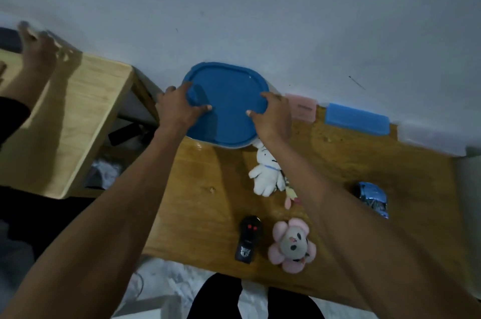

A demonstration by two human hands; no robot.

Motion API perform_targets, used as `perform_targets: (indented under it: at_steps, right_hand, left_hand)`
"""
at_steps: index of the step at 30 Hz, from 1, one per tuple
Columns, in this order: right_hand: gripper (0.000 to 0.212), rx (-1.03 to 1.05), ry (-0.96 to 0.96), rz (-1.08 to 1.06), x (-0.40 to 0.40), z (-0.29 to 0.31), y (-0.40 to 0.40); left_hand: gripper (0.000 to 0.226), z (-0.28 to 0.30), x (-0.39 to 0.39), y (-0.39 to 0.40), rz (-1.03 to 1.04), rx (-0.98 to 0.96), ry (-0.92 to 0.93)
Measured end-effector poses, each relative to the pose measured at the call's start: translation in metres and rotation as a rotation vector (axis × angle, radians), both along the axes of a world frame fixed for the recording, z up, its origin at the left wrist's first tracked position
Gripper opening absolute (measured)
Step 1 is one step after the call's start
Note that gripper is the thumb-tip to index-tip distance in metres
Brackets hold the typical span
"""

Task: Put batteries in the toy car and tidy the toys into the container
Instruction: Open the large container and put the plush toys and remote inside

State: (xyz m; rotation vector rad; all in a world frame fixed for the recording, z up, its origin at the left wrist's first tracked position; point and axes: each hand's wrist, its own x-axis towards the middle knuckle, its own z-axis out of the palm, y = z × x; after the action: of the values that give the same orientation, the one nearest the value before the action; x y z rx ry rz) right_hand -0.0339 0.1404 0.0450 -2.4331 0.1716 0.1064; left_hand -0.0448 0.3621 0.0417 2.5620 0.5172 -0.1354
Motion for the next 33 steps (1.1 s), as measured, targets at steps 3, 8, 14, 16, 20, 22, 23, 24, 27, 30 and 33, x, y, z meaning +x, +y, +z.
perform_targets:
  at_steps: [3,8,14,16,20,22,23,24,27,30,33]
  right_hand:
    - [0.059,0.021,-0.001,-0.037,0.0,-0.003,0.002]
    - [0.064,0.101,0.024,-0.051,0.003,-0.001,0.003]
    - [0.082,0.129,-0.003,-0.046,-0.003,0.01,0.002]
    - [0.086,0.118,-0.013,-0.047,-0.01,0.019,0.001]
    - [0.085,0.146,-0.056,-0.007,-0.035,0.031,0.002]
    - [0.085,0.145,-0.07,0.009,-0.053,0.032,0.002]
    - [0.085,0.142,-0.079,0.018,-0.064,0.031,0.002]
    - [0.085,0.139,-0.086,0.029,-0.076,0.03,0.002]
    - [0.084,0.144,-0.084,0.063,-0.115,0.025,-0.002]
    - [0.084,0.155,-0.087,0.108,-0.157,0.018,-0.006]
    - [0.083,0.161,-0.055,0.139,-0.194,0.005,-0.011]
  left_hand:
    - [0.082,-0.003,-0.004,-0.001,0.023,-0.128,-0.025]
    - [0.077,0.0,-0.006,-0.007,0.042,-0.071,-0.064]
    - [0.076,0.018,-0.013,-0.01,0.032,-0.049,-0.145]
    - [0.079,0.024,-0.02,-0.009,0.012,-0.043,-0.188]
    - [0.09,0.033,-0.049,-0.007,0.01,-0.031,-0.254]
    - [0.09,0.033,-0.071,-0.005,0.011,-0.017,-0.264]
    - [0.09,0.032,-0.084,-0.005,0.013,-0.006,-0.268]
    - [0.09,0.031,-0.097,-0.005,0.016,0.002,-0.274]
    - [0.09,0.026,-0.141,-0.007,0.035,0.0,-0.277]
    - [0.088,0.018,-0.186,-0.011,0.053,-0.024,-0.278]
    - [0.088,0.001,-0.225,-0.013,0.058,0.001,-0.258]
